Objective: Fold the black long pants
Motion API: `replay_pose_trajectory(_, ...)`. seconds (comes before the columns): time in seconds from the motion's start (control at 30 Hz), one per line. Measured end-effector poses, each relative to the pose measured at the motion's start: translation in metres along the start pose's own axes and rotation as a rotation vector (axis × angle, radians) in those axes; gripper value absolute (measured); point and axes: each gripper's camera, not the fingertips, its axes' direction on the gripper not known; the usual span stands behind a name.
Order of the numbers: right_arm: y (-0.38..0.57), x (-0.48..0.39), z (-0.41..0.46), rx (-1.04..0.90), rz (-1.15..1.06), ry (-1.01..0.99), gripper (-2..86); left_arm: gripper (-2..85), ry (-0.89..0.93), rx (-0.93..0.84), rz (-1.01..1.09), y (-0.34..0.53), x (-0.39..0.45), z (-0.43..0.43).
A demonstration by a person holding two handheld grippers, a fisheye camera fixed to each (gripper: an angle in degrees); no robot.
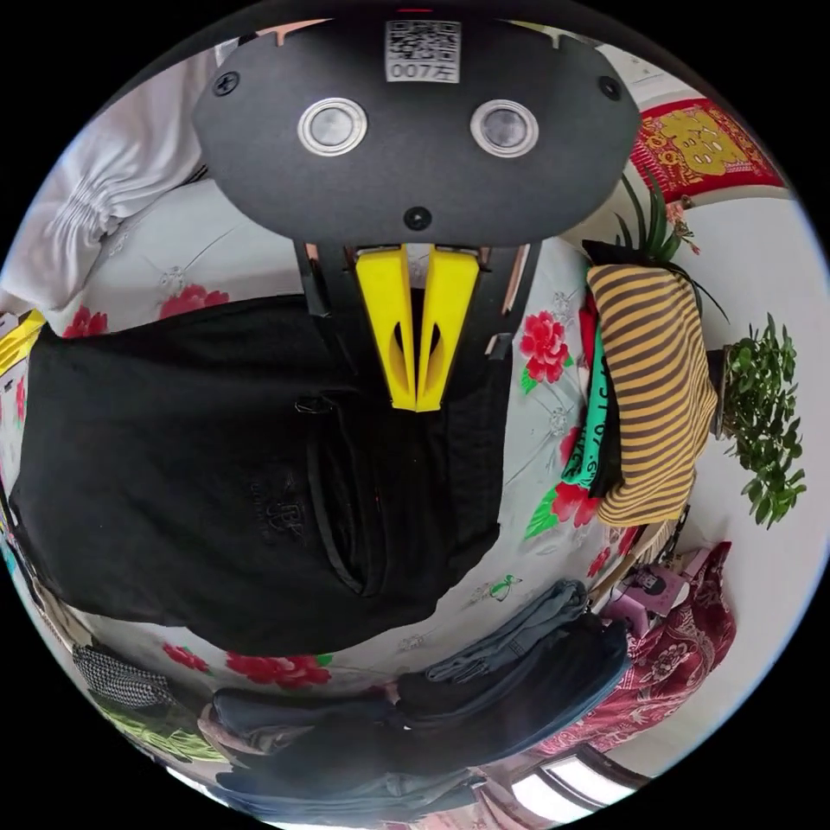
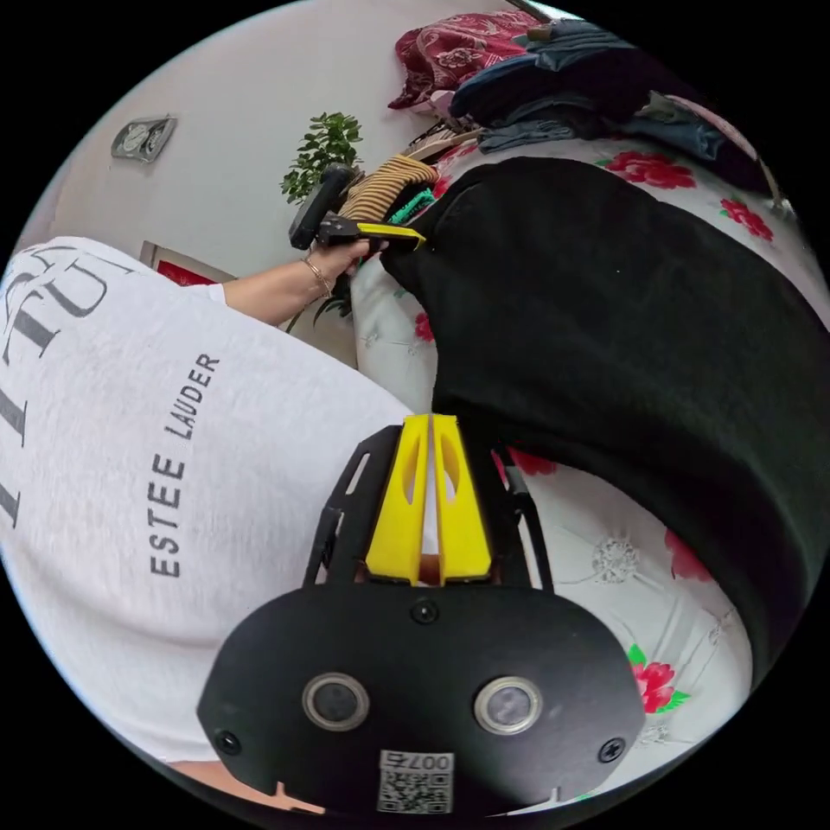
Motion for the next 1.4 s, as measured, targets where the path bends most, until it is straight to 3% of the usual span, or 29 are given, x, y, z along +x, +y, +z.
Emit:
replay_pose_trajectory(0.1, 0.021, 0.008, -0.026, 0.082, 0.061, -0.023, 0.9, -0.8, 0.099, 0.013, -0.077, 0.008, -0.017, -0.017)
replay_pose_trajectory(0.2, 0.067, 0.031, -0.093, 0.283, 0.225, 0.142, 2.5, -0.1, 0.099, 0.115, -0.082, 0.017, -0.008, -0.065)
replay_pose_trajectory(0.33, 0.178, 0.084, -0.209, 0.665, 0.647, 0.462, 4.7, 5.5, 0.325, 0.298, 0.253, 0.016, 0.093, -0.136)
replay_pose_trajectory(0.43, 0.252, 0.118, -0.268, 0.859, 0.907, 0.596, 6.1, 8.4, 0.477, 0.264, 0.501, 0.012, 0.195, -0.150)
replay_pose_trajectory(0.57, 0.319, 0.162, -0.304, 1.022, 1.137, 0.578, 6.9, 6.8, 0.344, 0.098, 0.601, 0.004, 0.276, -0.127)
replay_pose_trajectory(0.63, 0.328, 0.181, -0.309, 1.022, 1.152, 0.526, 6.2, 2.2, 0.242, 0.054, 0.652, 0.000, 0.291, -0.118)
replay_pose_trajectory(0.73, 0.328, 0.194, -0.320, 0.975, 1.121, 0.468, 2.9, -0.2, 0.286, 0.045, 0.693, -0.012, 0.276, -0.131)
replay_pose_trajectory(0.83, 0.340, 0.157, -0.349, 1.060, 0.907, 0.454, 0.6, -0.6, 0.333, 0.119, 0.689, -0.016, 0.241, -0.168)
replay_pose_trajectory(0.93, 0.355, 0.111, -0.356, 1.016, 0.830, 0.600, 0.3, -0.3, 0.347, 0.130, 0.672, -0.015, 0.217, -0.185)
replay_pose_trajectory(1.0, 0.365, 0.112, -0.344, 0.936, 0.869, 0.661, 0.4, 0.3, 0.406, 0.091, 0.667, -0.016, 0.218, -0.171)
replay_pose_trajectory(1.1, 0.395, 0.164, -0.309, 0.831, 1.076, 0.545, 1.6, 3.1, 0.429, -0.073, 0.650, -0.023, 0.243, -0.113)
replay_pose_trajectory(1.17, 0.423, 0.172, -0.295, 0.936, 1.122, 0.432, 3.4, 3.6, 0.409, -0.057, 0.649, -0.029, 0.244, -0.108)
replay_pose_trajectory(1.23, 0.441, 0.158, -0.293, 1.055, 1.106, 0.407, 4.8, 3.9, 0.438, -0.116, 0.626, -0.045, 0.229, -0.108)
replay_pose_trajectory(1.4, 0.478, 0.134, -0.266, 1.215, 1.151, 0.311, 8.6, 3.9, 0.547, -0.073, 0.513, -0.050, 0.175, -0.125)
